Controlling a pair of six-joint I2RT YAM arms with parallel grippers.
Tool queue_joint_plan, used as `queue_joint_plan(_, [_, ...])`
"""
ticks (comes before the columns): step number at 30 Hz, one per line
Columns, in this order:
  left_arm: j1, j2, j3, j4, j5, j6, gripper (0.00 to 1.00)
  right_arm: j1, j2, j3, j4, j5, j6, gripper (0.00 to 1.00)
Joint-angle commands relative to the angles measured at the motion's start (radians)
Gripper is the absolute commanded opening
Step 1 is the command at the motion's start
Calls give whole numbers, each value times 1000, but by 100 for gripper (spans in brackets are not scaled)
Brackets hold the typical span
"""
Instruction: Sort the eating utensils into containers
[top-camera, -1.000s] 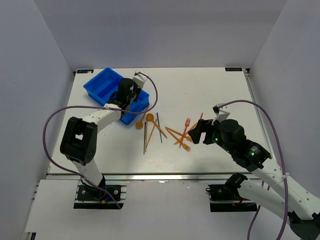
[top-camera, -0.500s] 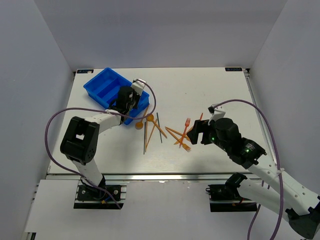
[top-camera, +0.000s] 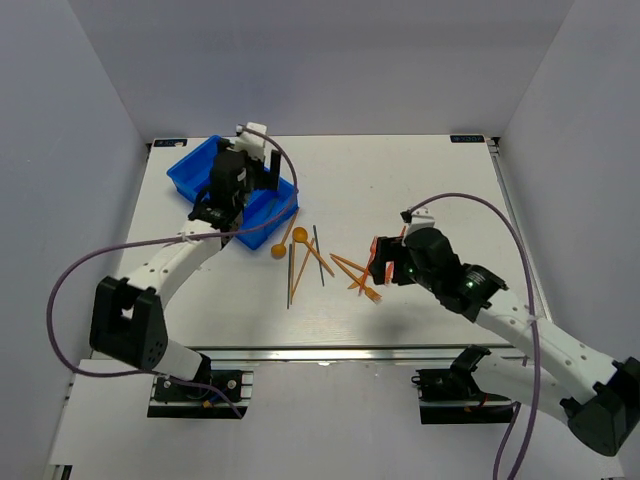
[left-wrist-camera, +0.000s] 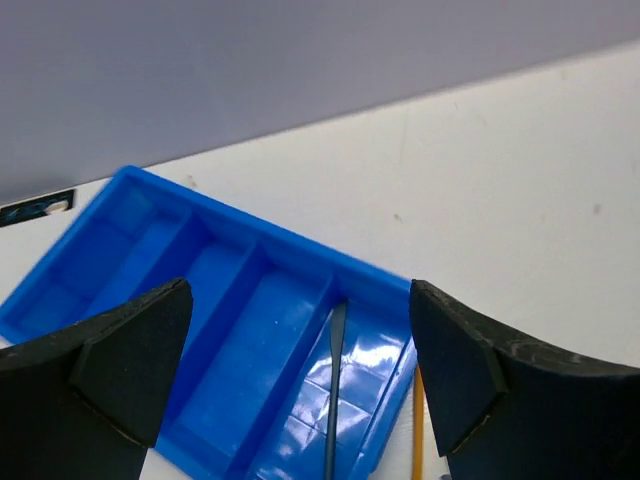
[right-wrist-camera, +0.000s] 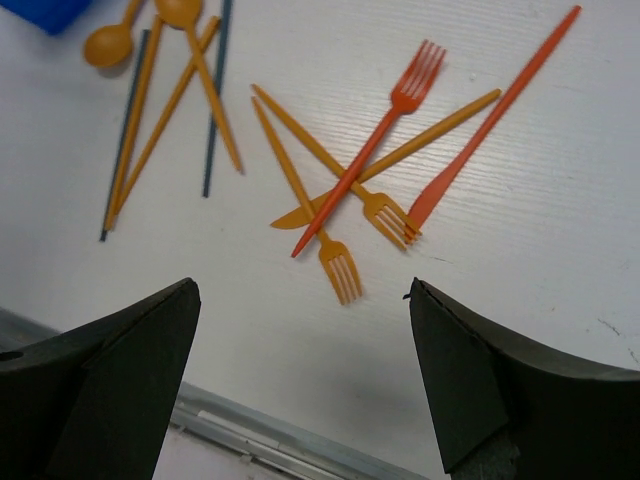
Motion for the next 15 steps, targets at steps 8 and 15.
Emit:
queue_joint_plan(8, [6,-310,218,-649,-234,-470,98,-68,376,137,-34,271,195,74])
queue_joint_plan(15, [6,-645,-136,-630,-209,-417,98,-225,541,126,96,185,143,49])
